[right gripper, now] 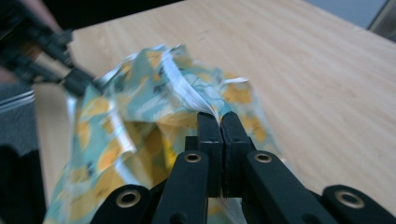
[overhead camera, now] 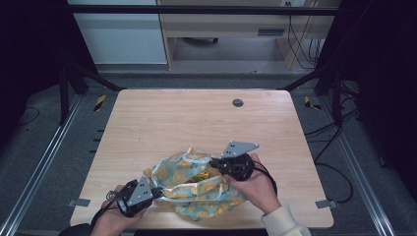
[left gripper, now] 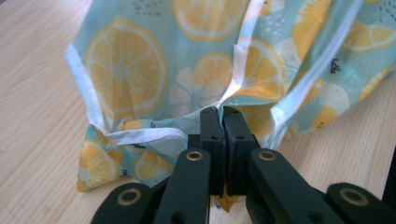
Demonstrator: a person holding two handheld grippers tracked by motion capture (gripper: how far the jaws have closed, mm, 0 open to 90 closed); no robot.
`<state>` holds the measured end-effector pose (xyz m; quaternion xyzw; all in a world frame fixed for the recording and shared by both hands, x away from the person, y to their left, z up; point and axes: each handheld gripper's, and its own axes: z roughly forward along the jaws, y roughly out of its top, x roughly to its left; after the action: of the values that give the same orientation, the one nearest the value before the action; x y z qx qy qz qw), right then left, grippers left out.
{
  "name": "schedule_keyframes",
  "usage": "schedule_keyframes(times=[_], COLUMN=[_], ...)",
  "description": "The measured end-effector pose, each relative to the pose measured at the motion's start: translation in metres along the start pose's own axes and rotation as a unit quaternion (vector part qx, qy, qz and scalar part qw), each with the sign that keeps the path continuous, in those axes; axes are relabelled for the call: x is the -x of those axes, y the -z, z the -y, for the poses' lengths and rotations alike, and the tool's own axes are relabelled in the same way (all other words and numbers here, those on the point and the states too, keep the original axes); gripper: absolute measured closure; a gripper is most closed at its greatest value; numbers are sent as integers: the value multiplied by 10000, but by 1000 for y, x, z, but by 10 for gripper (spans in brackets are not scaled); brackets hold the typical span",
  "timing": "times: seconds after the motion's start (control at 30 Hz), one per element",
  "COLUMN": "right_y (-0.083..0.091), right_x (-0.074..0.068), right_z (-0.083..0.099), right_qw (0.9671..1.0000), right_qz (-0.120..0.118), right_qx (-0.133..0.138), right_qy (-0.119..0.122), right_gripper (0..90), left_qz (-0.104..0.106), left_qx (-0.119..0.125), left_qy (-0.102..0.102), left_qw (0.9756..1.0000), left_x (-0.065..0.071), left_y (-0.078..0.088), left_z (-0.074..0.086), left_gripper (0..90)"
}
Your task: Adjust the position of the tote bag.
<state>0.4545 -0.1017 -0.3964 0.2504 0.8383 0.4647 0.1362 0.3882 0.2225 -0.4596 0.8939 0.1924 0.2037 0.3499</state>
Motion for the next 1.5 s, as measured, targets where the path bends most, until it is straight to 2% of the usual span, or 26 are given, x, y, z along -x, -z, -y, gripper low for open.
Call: schedule_keyframes(times=[0.17,0.3,0.4,0.47,0.53,0.6,0.67,0.73,0.83,0.93,1.07,1.17,1.23,1.3,1.37,1.4,1.47,1.5], right_y=[-9,-13,-16,-16,-17,-18,-18,-19,-20,-21,-21,-21,-21,-22,-23,-23,-24,-24], right_x=[28,45,41,39,39,39,40,41,43,43,42,42,42,42,42,42,42,43], right_z=[-9,-7,-6,-7,-8,-8,-9,-9,-9,-8,-7,-7,-7,-7,-6,-6,-6,-6], right_qw=[9988,9963,9971,9975,9975,9975,9974,9973,9971,9967,9968,9968,9968,9968,9968,9968,9968,9968], right_qz=[230,405,343,323,314,303,283,271,266,248,244,242,248,243,245,247,246,244], right_qx=[187,183,121,108,107,96,78,87,85,65,60,66,78,75,61,60,65,60], right_qy=[-392,-742,-663,-622,-629,-634,-655,-682,-712,-769,-762,-758,-757,-753,-760,-752,-755,-755], right_gripper=[897,897,897,896,896,895,895,895,894,894,893,893,892,893,893,893,894,895], left_qz=[61,104,55,18,2,6,55,159,380,461,382,475,349,241,19,27,42,91], left_qx=[-53,-7,311,503,746,1006,1133,1273,1182,865,692,496,372,338,291,259,371,427], left_qy=[20,22,292,346,490,487,489,474,324,216,267,289,194,177,35,66,40,58], left_qw=[10000,9999,9991,9981,9960,9937,9923,9906,9917,9950,9965,9972,9985,9990,9996,9996,9993,9990], left_x=[0,0,0,1,0,0,0,1,8,19,29,33,37,38,37,37,37,39], left_y=[-1,1,4,8,13,18,21,19,4,-16,-31,-40,-43,-45,-45,-46,-44,-41], left_z=[2,1,-3,-8,-17,-27,-39,-49,-59,-62,-59,-55,-53,-52,-51,-52,-53,-54], left_gripper=[897,891,777,710,578,531,442,411,351,288,224,223,233,294,466,530,714,766])
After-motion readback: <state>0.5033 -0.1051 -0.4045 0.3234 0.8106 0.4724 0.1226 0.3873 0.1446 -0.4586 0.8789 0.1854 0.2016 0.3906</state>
